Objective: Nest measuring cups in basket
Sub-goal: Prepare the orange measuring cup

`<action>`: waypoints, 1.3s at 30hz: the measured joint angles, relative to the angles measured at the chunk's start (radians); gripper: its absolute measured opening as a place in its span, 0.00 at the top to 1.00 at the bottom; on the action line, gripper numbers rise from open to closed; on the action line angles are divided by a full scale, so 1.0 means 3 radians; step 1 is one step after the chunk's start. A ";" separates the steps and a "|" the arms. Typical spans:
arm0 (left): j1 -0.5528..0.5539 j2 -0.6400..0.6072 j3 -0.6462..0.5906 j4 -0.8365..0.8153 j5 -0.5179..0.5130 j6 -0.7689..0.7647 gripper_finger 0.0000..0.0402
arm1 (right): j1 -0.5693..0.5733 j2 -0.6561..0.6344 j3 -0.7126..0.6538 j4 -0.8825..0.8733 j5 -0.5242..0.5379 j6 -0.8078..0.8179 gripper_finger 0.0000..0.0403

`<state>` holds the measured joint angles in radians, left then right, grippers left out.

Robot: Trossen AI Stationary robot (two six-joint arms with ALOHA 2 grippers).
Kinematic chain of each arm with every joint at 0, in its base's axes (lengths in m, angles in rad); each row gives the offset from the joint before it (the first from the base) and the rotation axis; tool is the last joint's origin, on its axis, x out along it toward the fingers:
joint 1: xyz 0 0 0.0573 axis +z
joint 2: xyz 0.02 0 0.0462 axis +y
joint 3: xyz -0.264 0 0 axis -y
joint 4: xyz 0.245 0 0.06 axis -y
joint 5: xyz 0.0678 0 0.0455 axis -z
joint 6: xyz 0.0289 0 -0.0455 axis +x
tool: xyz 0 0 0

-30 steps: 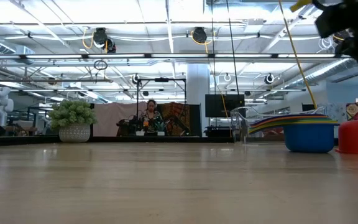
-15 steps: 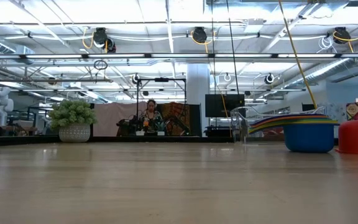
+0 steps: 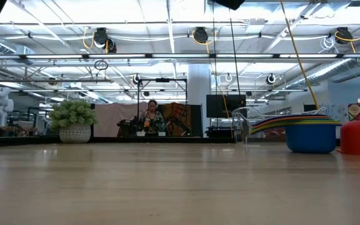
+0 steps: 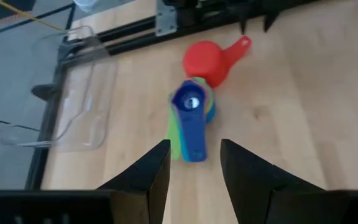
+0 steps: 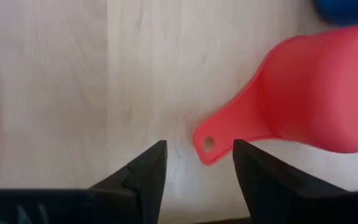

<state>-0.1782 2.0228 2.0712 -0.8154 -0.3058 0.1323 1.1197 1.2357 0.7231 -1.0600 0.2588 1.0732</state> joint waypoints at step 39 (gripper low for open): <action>0.0058 0.0003 0.0000 -0.0060 0.0008 -0.0110 0.64 | 0.0190 0.0635 -0.0364 0.0188 0.0556 0.0064 0.70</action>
<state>-0.1609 2.0235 2.0712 -0.8333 -0.3035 0.0994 1.1767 1.4261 0.6140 -1.0037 0.4256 1.0924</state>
